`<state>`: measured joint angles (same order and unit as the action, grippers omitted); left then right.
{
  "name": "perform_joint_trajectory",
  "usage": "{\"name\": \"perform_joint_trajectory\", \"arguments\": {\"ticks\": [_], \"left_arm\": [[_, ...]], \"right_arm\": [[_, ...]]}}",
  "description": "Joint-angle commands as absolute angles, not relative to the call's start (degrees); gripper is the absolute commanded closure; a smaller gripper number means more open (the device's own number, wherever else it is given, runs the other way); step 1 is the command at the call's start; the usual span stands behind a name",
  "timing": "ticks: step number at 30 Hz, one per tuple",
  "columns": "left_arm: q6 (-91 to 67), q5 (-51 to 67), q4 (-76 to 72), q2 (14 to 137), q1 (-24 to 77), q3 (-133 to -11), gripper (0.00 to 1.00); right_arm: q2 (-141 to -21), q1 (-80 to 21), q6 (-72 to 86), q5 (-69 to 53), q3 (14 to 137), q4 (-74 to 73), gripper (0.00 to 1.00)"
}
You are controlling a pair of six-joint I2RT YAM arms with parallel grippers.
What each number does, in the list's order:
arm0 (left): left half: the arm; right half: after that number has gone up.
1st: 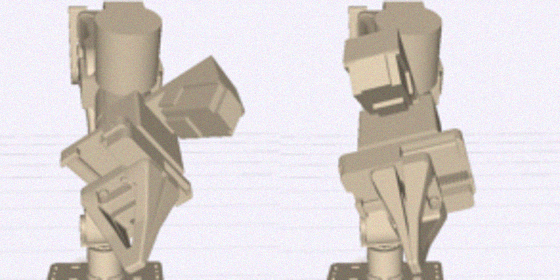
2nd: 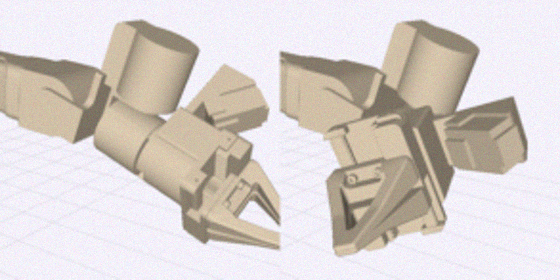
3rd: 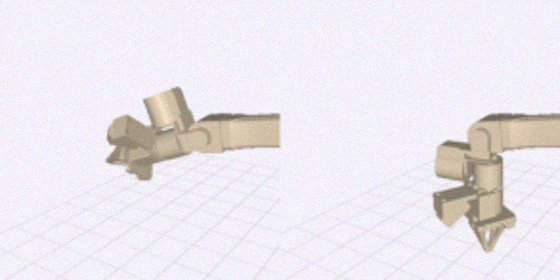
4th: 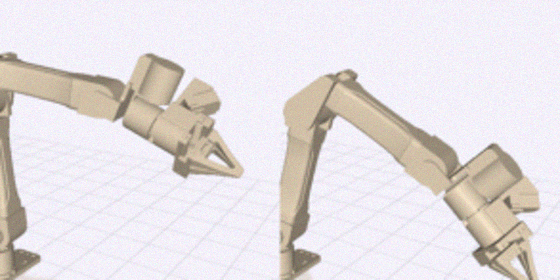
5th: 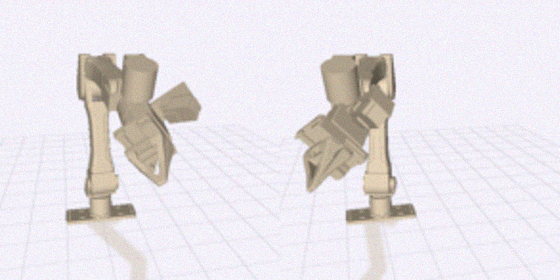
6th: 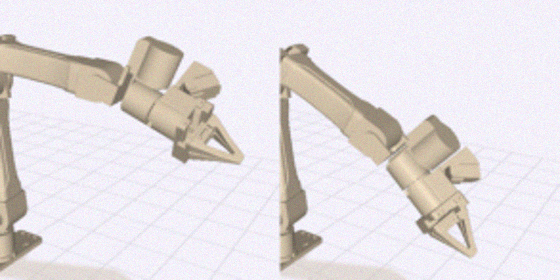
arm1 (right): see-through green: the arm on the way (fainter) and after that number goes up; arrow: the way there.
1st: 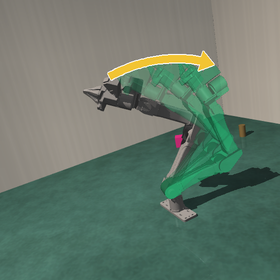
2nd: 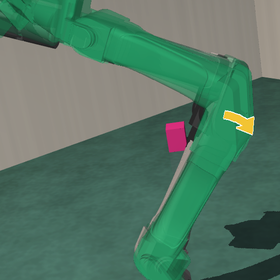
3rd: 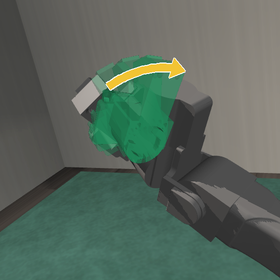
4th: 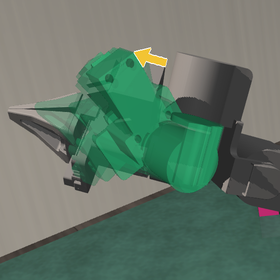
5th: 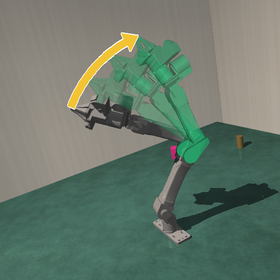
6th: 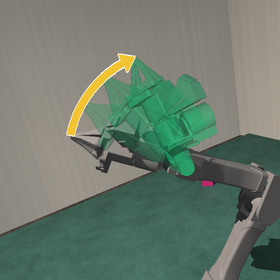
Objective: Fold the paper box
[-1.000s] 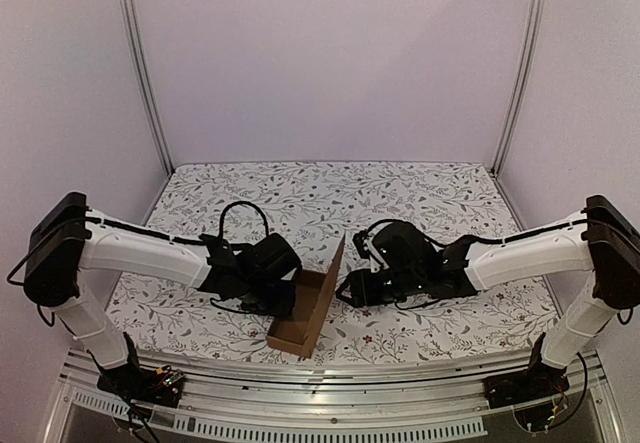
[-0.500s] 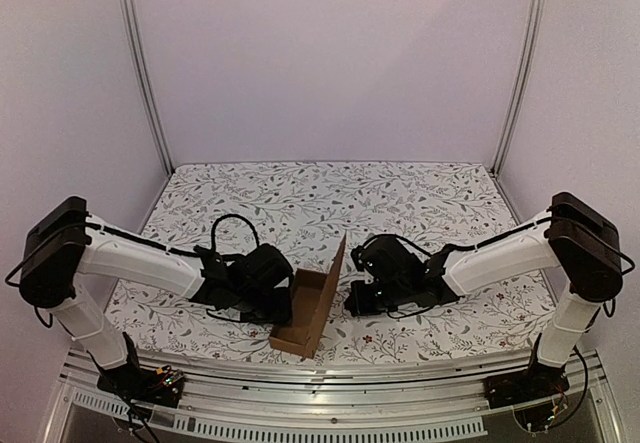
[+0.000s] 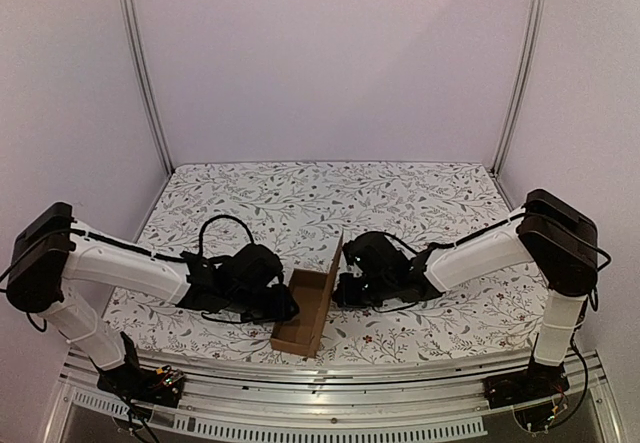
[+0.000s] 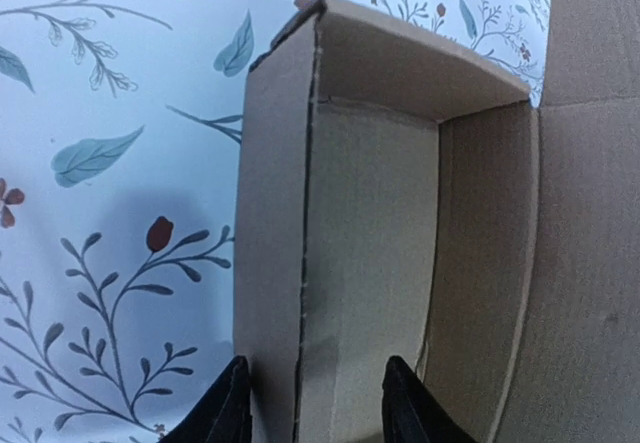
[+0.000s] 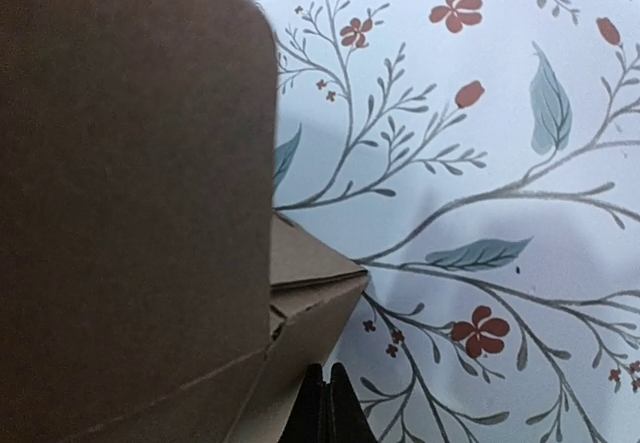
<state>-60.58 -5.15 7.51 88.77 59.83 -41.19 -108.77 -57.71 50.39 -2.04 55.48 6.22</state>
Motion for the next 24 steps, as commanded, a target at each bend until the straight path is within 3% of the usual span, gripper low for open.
{"name": "perform_joint_trajectory", "arguments": {"ticks": [1, 15, 24], "left_arm": [[-62.02, -3.80, 1.32, 86.11, 60.38, -37.80, 0.54], [-63.96, 1.78, -22.61, 86.95, 60.29, -30.49, 0.35], [-64.78, 3.26, -30.94, 90.27, 60.23, -29.62, 0.35]], "right_arm": [[-111.51, -56.97, 50.99, -1.76, 58.22, 7.71, 1.00], [-115.59, -53.60, 47.67, -5.01, 63.41, 7.91, 1.00], [-116.91, -50.44, 44.59, -7.02, 64.43, 6.99, 1.00]]}}
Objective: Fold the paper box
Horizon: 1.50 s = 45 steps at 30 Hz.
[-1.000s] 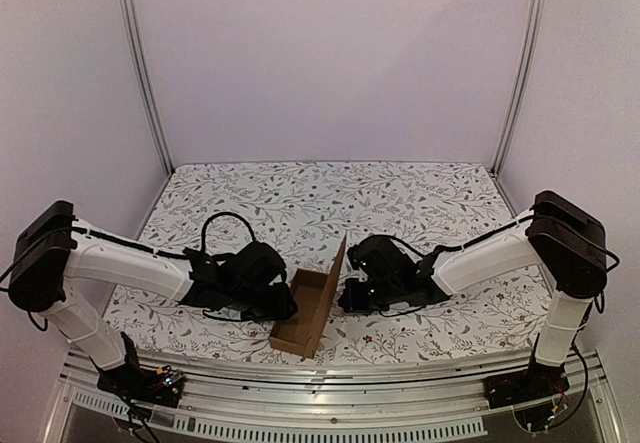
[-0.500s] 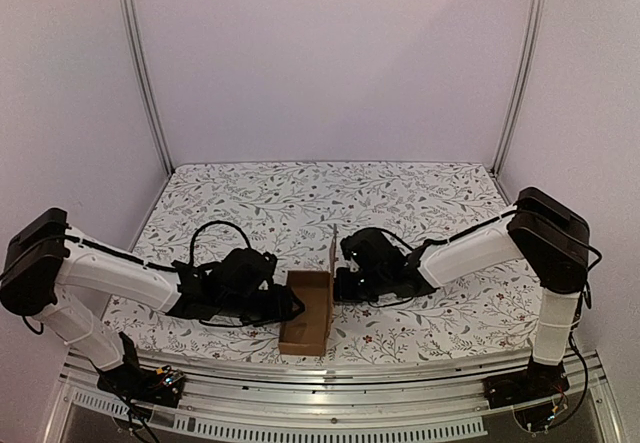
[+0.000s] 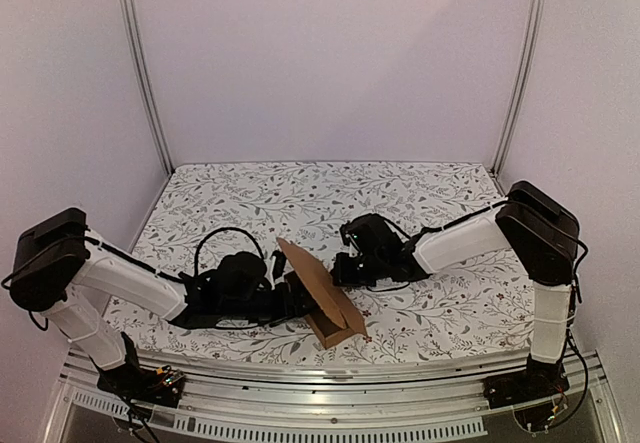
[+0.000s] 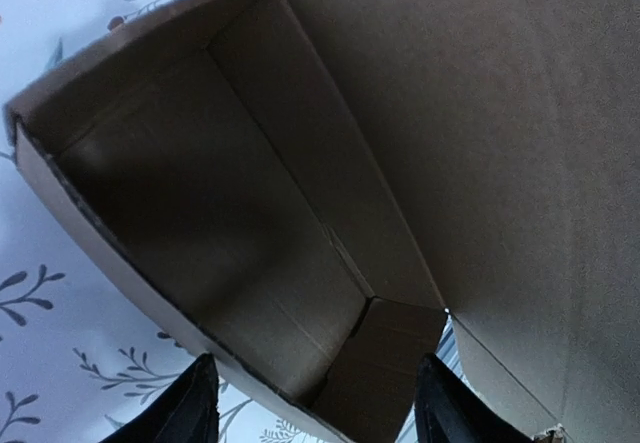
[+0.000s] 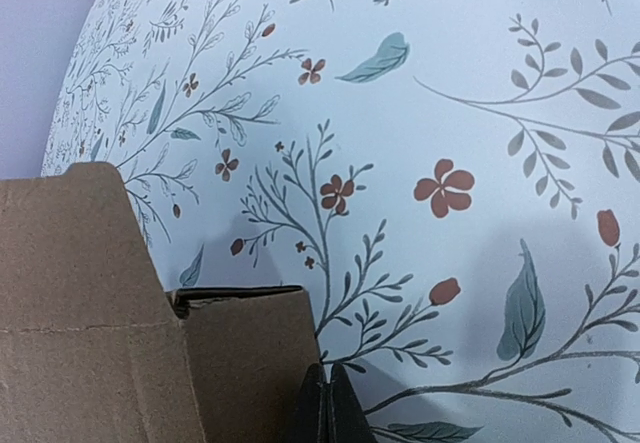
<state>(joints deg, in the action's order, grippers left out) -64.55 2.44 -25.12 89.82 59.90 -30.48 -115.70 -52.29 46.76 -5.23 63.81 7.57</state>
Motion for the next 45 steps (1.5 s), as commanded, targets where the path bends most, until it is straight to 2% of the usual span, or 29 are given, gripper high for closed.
{"name": "perform_joint_trajectory", "arguments": {"ticks": [1, 12, 24, 27, 32, 35, 37, 38, 45], "left_arm": [[-64.74, 2.93, -30.77, 89.88, 60.25, -29.39, 0.35], [-62.59, 0.18, -23.60, 85.19, 60.23, -28.82, 0.35], [-51.10, -9.13, 2.06, 73.43, 55.97, -32.67, 0.34], [-49.52, -4.85, 2.05, 73.83, 52.00, -32.81, 0.42], [-47.61, 1.94, -2.92, 76.79, 45.95, -33.87, 0.63], [-47.39, 4.71, -5.57, 79.68, 43.64, -34.78, 0.80], [-47.38, 6.33, -7.68, 81.79, 42.15, -35.12, 0.97], [-47.26, 6.64, -8.18, 82.88, 41.53, -35.57, 1.00], [-46.34, 9.45, -12.33, 92.47, 38.25, -39.24, 1.00]], "right_arm": [[-116.83, -49.96, 44.29, -7.36, 64.22, 6.87, 1.00], [-111.90, -48.34, 37.81, -5.01, 63.06, 0.41, 1.00], [-99.26, -48.33, 33.50, -2.07, 56.01, -7.47, 1.00], [-95.76, -48.31, 34.27, -3.65, 52.06, -7.91, 1.00], [-89.32, -49.19, 36.75, -4.80, 45.33, -9.20, 1.00], [-85.31, -50.28, 38.46, -6.44, 41.83, -10.28, 1.00], [-82.97, -51.12, 39.70, -7.39, 39.68, -10.71, 1.00], [-81.90, -51.64, 40.56, -7.98, 38.50, -10.66, 1.00], [-79.35, -56.91, 46.94, -9.96, 32.86, -6.88, 1.00]]}}
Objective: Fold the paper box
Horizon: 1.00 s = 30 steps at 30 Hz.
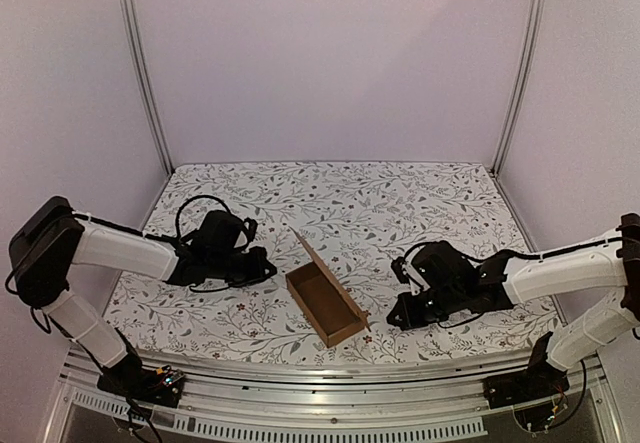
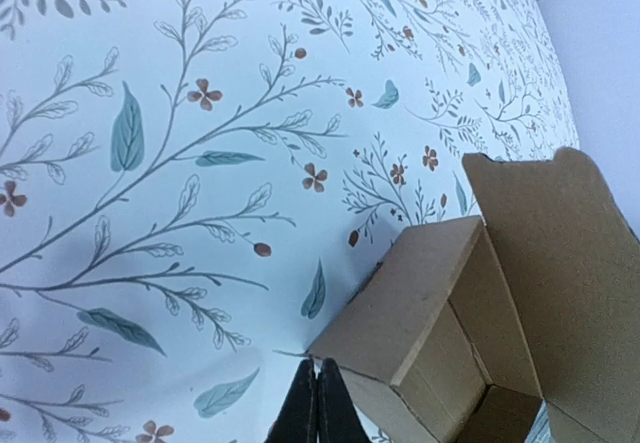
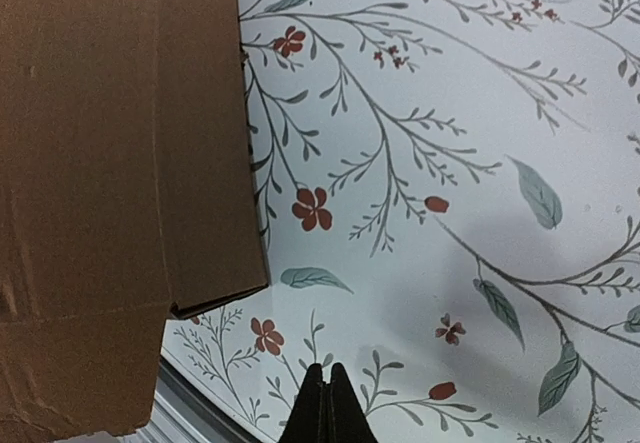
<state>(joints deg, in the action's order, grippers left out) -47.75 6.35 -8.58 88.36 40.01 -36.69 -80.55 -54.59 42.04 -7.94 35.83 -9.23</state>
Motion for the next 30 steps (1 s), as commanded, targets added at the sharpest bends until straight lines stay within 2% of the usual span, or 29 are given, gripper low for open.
{"name": "perform_joint_trajectory", "arguments": {"ticks": [1, 12, 21, 30], "left_arm": [[-46.29, 9.99, -13.07, 93.67, 38.05, -39.75, 1.00], [-47.33, 17.88, -19.30, 104.74, 37.35, -43.41, 1.00], [-46.98, 22.55, -22.52, 107.40, 37.35, -41.52, 1.00], [-46.84, 22.74, -23.78, 105.77, 37.35, -37.37, 1.00]], "right_arm": [[-79.36, -57.21, 47.66, -10.39, 32.27, -5.58, 1.00], [-86.37, -59.13, 54.39, -15.75, 30.59, 9.00, 1.00], [-94.17, -59.66, 57.92, -17.56, 31.16, 17.16, 1.00], [-94.97, -59.89, 59.54, -13.30, 30.17, 17.45, 1.00]]}}
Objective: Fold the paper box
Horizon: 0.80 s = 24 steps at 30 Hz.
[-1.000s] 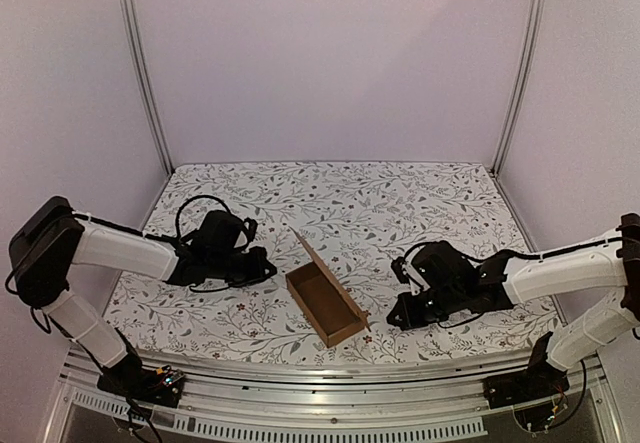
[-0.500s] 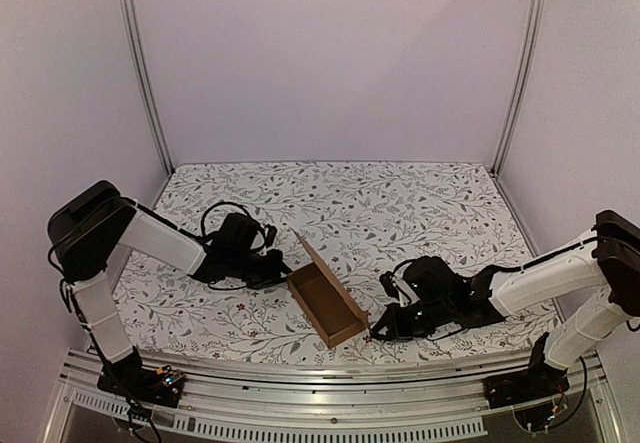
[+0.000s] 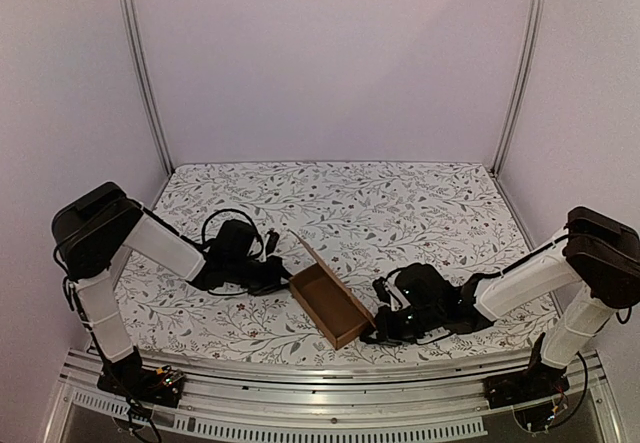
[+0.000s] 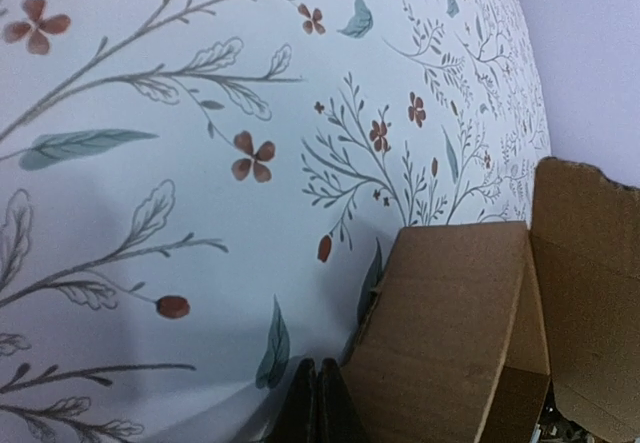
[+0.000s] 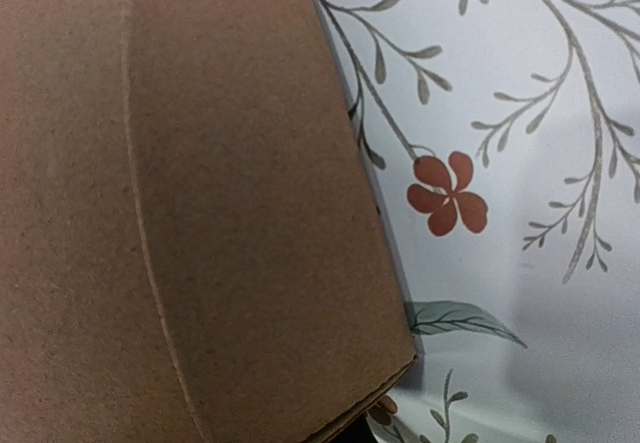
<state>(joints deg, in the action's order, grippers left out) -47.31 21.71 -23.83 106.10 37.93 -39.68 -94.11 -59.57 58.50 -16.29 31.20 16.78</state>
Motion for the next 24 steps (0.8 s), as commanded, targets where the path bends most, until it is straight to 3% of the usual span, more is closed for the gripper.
{"name": "perform_joint_trajectory", "arguments": {"ticks": [1, 24], "left_arm": [[-46.95, 22.74, -23.93, 105.62, 37.35, -37.09, 1.00], [-47.11, 21.28, -24.02, 99.89, 37.35, -30.99, 1.00]], "right_arm": [[-95.07, -59.88, 59.51, -12.79, 30.08, 17.41, 1.00], [-99.43, -53.66, 55.66, -5.76, 31.64, 15.98, 1.00]]}}
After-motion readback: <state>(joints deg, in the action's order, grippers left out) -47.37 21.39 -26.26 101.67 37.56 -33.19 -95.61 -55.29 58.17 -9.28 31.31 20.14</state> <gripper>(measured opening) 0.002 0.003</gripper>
